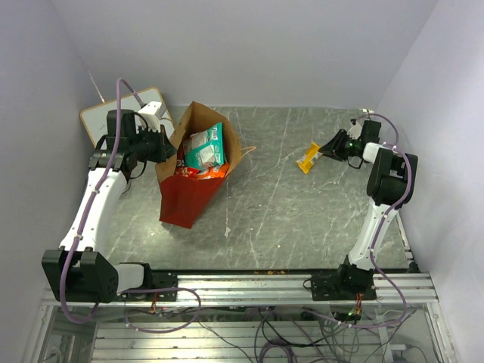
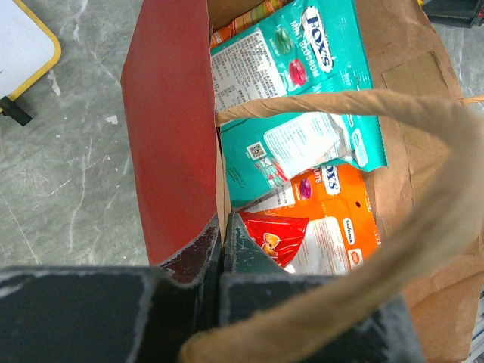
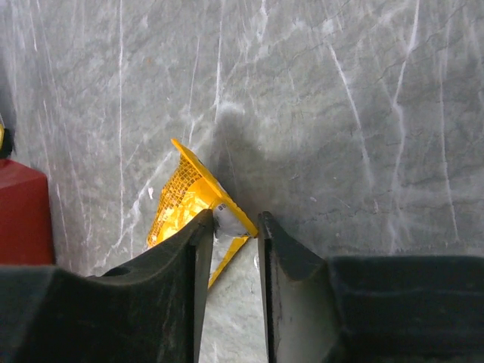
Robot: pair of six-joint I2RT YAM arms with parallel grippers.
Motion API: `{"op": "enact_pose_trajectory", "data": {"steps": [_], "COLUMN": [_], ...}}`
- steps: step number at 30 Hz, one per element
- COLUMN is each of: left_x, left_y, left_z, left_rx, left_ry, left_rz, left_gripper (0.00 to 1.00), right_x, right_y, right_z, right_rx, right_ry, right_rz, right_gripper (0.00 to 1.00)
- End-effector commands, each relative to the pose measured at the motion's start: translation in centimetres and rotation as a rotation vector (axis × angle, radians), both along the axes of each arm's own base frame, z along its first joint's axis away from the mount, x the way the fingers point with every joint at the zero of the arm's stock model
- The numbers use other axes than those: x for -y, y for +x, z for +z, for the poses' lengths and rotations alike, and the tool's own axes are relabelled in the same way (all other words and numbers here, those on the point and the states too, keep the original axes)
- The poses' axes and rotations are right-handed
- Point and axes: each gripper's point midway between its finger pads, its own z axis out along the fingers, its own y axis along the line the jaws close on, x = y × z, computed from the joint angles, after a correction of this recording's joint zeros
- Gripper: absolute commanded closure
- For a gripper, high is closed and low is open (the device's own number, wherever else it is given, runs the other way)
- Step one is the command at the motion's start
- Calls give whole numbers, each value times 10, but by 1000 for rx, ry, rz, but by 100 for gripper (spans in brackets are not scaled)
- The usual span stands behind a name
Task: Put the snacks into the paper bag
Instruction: Pick up the snack from the center of the board.
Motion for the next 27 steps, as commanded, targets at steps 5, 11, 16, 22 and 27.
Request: {"op": "enact_pose_trajectory", "data": {"steps": [5, 11, 16, 22, 27], "left_x": [7, 7, 7, 8, 8], "left_y": [4, 3, 3, 3, 3], "left_z": [26, 25, 26, 25, 25], "left_rx": [123, 123, 123, 120, 124], "left_ry": [-14, -15, -17, -18, -19], "left_rz": [-37, -36, -35, -37, -36], "left_gripper": [93, 93, 93, 93, 93], "right_x": [-5, -2, -4, -9, -15], "right_y": [-5, -5, -8, -11, -18], "right_z": [-8, 8, 32, 57, 73], "right_rx": [-20, 7, 53, 97, 125], "right_ry": [74, 115, 136, 164, 184], "right_rz": [15, 14, 20, 26, 26], "right_gripper": [82, 99, 100, 100, 100]}}
